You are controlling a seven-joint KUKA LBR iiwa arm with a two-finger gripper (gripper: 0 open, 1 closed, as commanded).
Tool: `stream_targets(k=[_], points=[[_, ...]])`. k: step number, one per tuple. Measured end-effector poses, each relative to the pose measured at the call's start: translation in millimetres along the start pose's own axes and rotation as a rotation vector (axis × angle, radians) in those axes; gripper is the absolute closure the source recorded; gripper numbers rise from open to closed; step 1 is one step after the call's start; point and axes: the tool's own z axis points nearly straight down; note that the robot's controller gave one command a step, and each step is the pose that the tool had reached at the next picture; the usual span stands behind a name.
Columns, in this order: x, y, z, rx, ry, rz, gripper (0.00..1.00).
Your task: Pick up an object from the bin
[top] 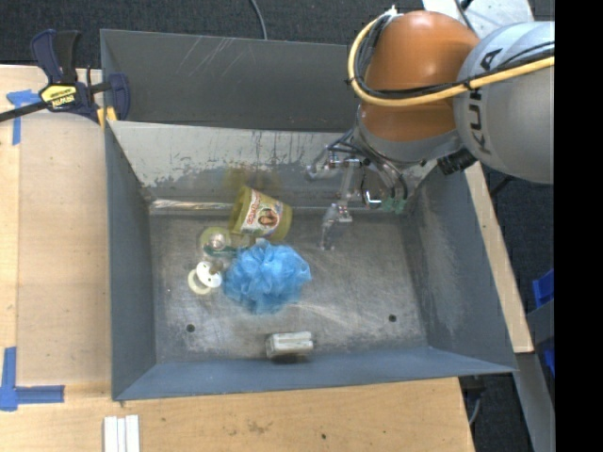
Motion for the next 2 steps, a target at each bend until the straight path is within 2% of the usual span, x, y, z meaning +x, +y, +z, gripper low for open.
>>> stream_targets(k=[1,2], points=[[-1.6,0,-5,0.0,-0.008,0.001,0.0],[43.2,45,48,0.0,-0.013,0.014,0.0]])
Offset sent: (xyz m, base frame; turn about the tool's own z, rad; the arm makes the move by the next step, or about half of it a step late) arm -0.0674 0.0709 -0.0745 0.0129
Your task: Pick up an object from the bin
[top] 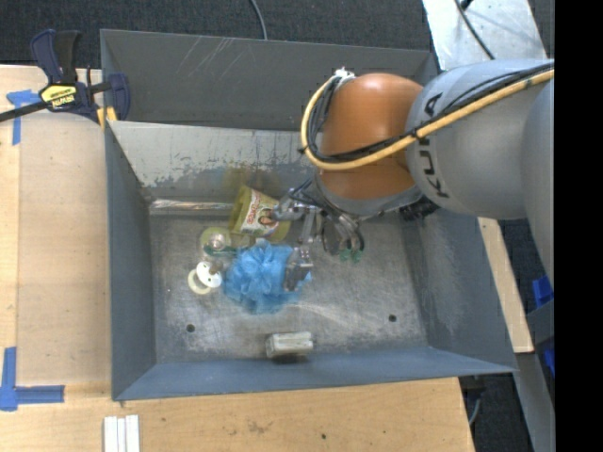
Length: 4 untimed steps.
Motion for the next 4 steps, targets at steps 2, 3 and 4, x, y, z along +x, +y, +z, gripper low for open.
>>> stream_targets(k=[2,3,4], points=[[-13.0,14,40,0.0,0.044,0.08,0.0],[-24.1,8,38,0.007,0.042,-0.035,0.0],[8.0,-17,74,-0.003,-0.012,-0.327,1.0]])
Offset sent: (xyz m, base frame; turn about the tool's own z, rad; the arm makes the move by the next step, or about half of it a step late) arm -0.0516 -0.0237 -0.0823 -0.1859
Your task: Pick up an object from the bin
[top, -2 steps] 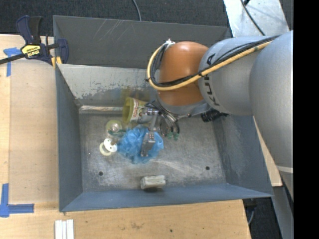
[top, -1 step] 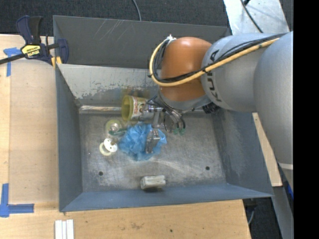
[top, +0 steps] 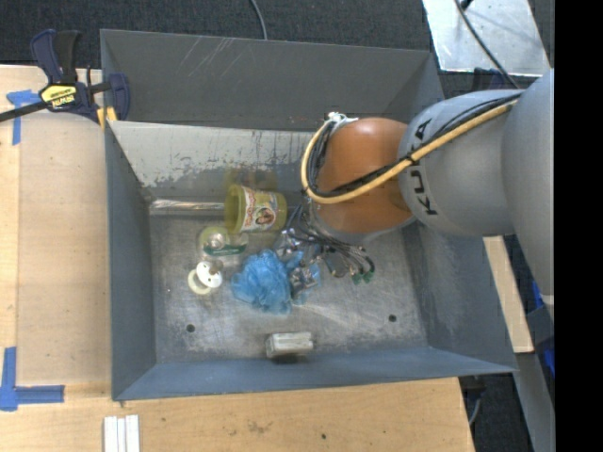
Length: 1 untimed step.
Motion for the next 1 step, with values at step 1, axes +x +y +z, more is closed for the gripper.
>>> stream_targets(k=[1], points=[[0.0,0.0,0.0,0.0,0.0,0.0,1.0]])
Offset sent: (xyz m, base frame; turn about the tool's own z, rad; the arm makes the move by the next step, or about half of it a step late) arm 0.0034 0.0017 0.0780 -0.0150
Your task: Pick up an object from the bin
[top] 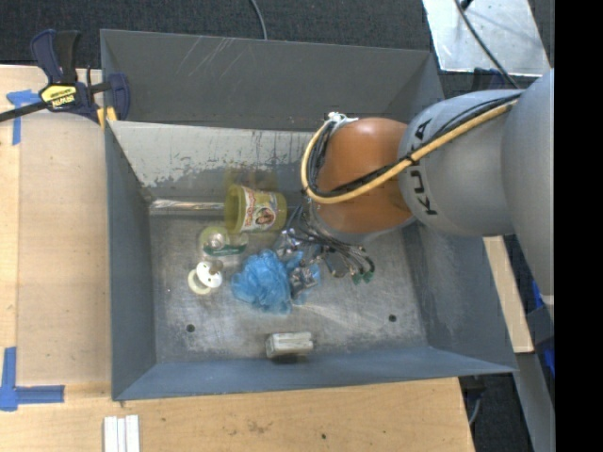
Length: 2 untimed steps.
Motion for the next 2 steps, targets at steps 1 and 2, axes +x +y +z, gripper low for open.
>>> stream_targets(k=[1,2], points=[[-6.0,-0.1,-78.3,-0.001,0.018,-0.013,1.0],[-6.0,-0.1,-78.2,-0.001,0.018,-0.013,1.0]])
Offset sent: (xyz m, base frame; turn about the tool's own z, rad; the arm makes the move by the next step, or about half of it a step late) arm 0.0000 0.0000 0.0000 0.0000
